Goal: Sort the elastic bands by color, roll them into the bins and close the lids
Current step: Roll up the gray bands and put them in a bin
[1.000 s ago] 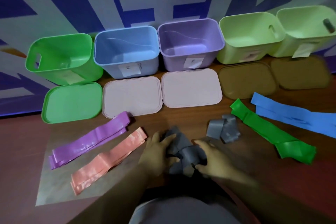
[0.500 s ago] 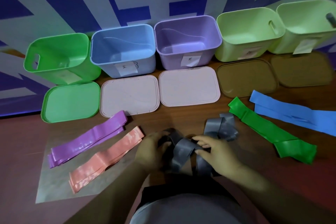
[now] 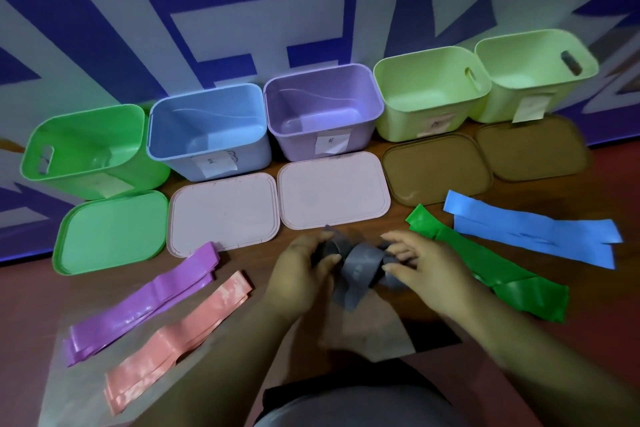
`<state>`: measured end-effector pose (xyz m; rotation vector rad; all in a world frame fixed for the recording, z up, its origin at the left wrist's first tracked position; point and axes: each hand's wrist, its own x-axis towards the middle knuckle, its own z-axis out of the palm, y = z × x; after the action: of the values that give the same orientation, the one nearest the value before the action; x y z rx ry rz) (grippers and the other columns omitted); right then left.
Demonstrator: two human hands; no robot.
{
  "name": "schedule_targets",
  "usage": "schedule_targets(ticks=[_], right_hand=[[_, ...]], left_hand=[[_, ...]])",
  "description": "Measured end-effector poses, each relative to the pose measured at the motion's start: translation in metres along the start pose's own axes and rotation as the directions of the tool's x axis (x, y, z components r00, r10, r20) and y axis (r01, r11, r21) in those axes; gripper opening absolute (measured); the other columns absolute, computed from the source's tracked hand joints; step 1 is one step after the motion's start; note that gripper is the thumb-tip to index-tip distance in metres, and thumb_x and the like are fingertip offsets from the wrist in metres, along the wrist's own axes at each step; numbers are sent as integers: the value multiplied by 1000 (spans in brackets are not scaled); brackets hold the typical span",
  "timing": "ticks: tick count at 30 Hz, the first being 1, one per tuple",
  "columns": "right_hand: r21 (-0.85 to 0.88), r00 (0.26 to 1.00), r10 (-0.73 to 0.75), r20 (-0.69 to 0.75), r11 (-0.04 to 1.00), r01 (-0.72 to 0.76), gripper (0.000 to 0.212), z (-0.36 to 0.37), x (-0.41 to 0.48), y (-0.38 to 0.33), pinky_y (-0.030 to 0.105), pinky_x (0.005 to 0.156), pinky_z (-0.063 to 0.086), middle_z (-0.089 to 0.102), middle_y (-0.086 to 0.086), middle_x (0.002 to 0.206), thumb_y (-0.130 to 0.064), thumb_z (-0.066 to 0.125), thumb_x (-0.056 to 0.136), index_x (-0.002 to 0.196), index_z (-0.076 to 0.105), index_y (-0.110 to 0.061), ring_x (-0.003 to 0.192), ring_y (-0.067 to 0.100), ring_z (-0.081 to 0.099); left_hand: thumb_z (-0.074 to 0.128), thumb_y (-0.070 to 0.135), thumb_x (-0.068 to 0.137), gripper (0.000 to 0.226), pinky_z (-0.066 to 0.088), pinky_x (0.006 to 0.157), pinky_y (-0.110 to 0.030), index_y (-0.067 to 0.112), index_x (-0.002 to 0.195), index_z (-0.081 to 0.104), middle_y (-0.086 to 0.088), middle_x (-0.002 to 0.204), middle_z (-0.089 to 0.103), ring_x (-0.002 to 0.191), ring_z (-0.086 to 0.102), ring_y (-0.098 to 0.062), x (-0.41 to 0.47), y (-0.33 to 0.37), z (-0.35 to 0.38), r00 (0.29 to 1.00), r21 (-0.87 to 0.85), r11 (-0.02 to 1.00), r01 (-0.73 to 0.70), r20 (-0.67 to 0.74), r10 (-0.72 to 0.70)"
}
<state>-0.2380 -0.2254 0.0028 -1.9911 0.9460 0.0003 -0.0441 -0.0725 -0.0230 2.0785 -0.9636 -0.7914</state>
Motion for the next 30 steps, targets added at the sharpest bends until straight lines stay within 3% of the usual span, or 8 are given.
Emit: schedule_targets(ticks=[5,10,13,16,21,23,26,30], right_hand=[[-66,1000,14,3,998,-14,58,0,9,15,33,100,50,64,-11,125,-24,77,82,133,53,-33,116,6,59],[-142,999,36,18,989,-33,57,2,4,23,28,98,48,58,-12,131,-29,74,82,134,51,-34,119,10,58],[-145,1000,9,-17,989,-11,52,0,0,26,19,90,46,56,-15,126,-29,74,83,130,54,-34,115,8,57],[-102,999,-10,-46,995,5,46,-4,-1,25,9,79,38,50,-24,113,-25,74,83,125,56,-32,108,4,54],[-93,998,-42,-54,995,36,46,-7,4,26,19,87,42,50,-18,116,-26,75,82,124,57,-30,109,7,54],[-111,998,-53,-30,993,49,45,-7,5,27,16,87,41,50,-18,118,-27,75,82,124,57,-31,110,6,54],[-203,989,-145,4,969,143,44,-2,5,25,3,92,30,53,-16,126,-23,74,82,123,60,-26,116,5,50],[-329,952,-302,50,895,301,46,9,11,22,27,95,46,61,-10,122,-25,77,74,118,64,-23,114,17,54]], left_hand=[[68,36,88,64,46,104,-33,35,146,40,7,136,55,121,56,-10,8,-9,15,986,20,998,67,154,-69],[63,57,81,77,40,111,-43,42,148,29,2,152,32,138,37,-25,-5,-25,21,989,236,964,121,57,-138],[65,55,84,78,32,115,-43,42,150,26,-3,160,20,144,23,-29,-13,-26,21,990,328,934,138,-10,-143],[67,54,83,76,34,113,-42,36,148,33,-5,155,26,141,27,-28,-19,-24,23,992,337,933,128,-44,-120],[69,48,82,60,46,99,-36,33,137,49,7,125,44,117,46,-18,-23,-16,36,995,227,969,98,-55,-88],[71,43,83,56,50,96,-33,38,133,48,17,121,45,114,53,-10,-25,-13,44,992,123,985,120,21,-124],[74,34,79,65,53,96,-36,63,123,36,18,129,53,114,59,-4,-27,-18,52,969,19,972,233,85,-234],[75,34,69,78,55,91,-43,68,122,27,12,126,60,112,62,-12,-34,-37,62,930,36,935,354,91,-356]])
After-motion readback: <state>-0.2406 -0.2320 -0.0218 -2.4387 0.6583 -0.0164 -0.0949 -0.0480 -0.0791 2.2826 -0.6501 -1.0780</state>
